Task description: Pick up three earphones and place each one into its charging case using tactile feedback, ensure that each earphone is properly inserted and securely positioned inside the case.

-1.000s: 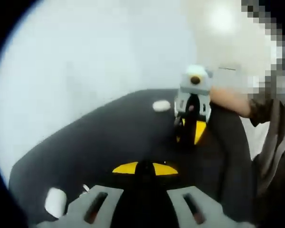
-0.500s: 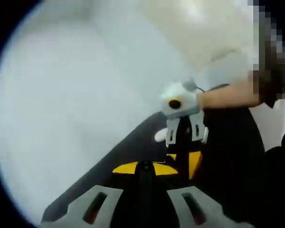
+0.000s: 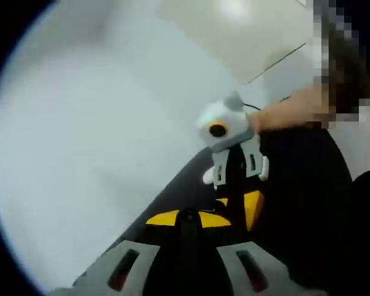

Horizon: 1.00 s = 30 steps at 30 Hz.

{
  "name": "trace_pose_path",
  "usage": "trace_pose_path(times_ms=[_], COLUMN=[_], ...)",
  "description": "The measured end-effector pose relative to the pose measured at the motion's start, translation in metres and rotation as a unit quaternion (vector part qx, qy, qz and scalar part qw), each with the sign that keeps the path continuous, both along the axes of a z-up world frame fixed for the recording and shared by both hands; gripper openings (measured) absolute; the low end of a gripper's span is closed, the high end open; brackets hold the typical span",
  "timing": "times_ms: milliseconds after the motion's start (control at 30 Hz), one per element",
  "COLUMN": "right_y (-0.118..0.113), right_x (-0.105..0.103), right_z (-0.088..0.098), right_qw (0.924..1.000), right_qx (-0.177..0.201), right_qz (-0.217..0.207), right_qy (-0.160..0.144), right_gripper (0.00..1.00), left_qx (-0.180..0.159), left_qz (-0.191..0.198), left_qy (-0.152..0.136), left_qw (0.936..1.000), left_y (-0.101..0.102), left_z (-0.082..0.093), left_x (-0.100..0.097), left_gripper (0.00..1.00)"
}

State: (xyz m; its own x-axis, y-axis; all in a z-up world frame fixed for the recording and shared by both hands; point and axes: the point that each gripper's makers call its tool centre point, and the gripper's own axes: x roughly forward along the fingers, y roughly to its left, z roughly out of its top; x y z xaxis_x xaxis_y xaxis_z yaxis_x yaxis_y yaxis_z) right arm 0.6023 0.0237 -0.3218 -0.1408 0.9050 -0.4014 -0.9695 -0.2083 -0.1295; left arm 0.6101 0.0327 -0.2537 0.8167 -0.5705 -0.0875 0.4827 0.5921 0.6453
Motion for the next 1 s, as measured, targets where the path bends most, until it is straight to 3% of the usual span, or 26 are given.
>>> trace_pose_path(times_ms=[100,200,300,367,467,500,533,567,633,700,733,867,933,1000], right_y=[0.000,0.000,0.000,0.000,0.000,0.000,0.000,0.000,0.000,0.000,0.000,0.000,0.000,0.000], right_x=[0.000,0.000,0.000,0.000,0.000,0.000,0.000,0.000,0.000,0.000,0.000,0.000,0.000,-0.001], right_z=[0.000,0.000,0.000,0.000,0.000,0.000,0.000,0.000,0.000,0.000,0.000,0.000,0.000,0.000], right_qw=[1.0000,1.0000,1.0000,1.0000,1.0000,1.0000,1.0000,1.0000,1.0000,1.0000,1.0000,1.0000,1.0000,1.0000], right_qx=[0.001,0.001,0.001,-0.001,-0.003,-0.003,-0.002,-0.001,0.000,0.001,0.001,-0.001,-0.002,-0.002], right_qz=[0.000,0.000,0.000,0.001,0.002,0.002,0.002,0.000,-0.001,-0.002,-0.002,0.000,0.001,0.001], right_qy=[0.001,0.002,0.003,0.002,-0.001,-0.002,-0.003,-0.002,-0.003,0.000,0.000,-0.004,-0.005,-0.007], right_gripper=[0.18,0.18,0.18,0.18,0.18,0.18,0.18,0.18,0.18,0.18,0.18,0.18,0.18,0.18], left_qx=[0.021,0.009,-0.017,-0.059,-0.069,-0.059,-0.092,-0.090,-0.086,-0.074,-0.073,-0.055,-0.046,-0.025], left_qz=[-0.003,0.003,0.027,0.043,0.035,0.038,0.038,0.036,0.031,0.019,0.019,0.041,0.053,0.053], left_qy=[-0.014,-0.010,0.038,0.158,0.245,0.256,0.228,0.244,0.244,0.248,0.247,0.208,0.208,0.226], left_qw=[0.9997,0.9999,0.9987,0.9847,0.9665,0.9640,0.9686,0.9650,0.9654,0.9657,0.9662,0.9757,0.9757,0.9724], left_y=[-0.004,0.009,0.039,0.057,0.059,0.059,0.056,0.056,0.052,0.051,0.053,0.085,0.103,0.118], left_z=[0.000,0.007,0.006,-0.023,-0.063,-0.072,-0.063,-0.065,-0.063,-0.058,-0.054,-0.028,-0.024,-0.026], left_x=[0.000,0.003,0.007,0.006,0.000,0.000,0.006,0.004,0.005,0.004,0.004,0.017,0.028,0.036], left_gripper=[0.08,0.08,0.08,0.08,0.08,0.08,0.08,0.08,0.16,0.30,0.31,0.15,0.14,0.14])
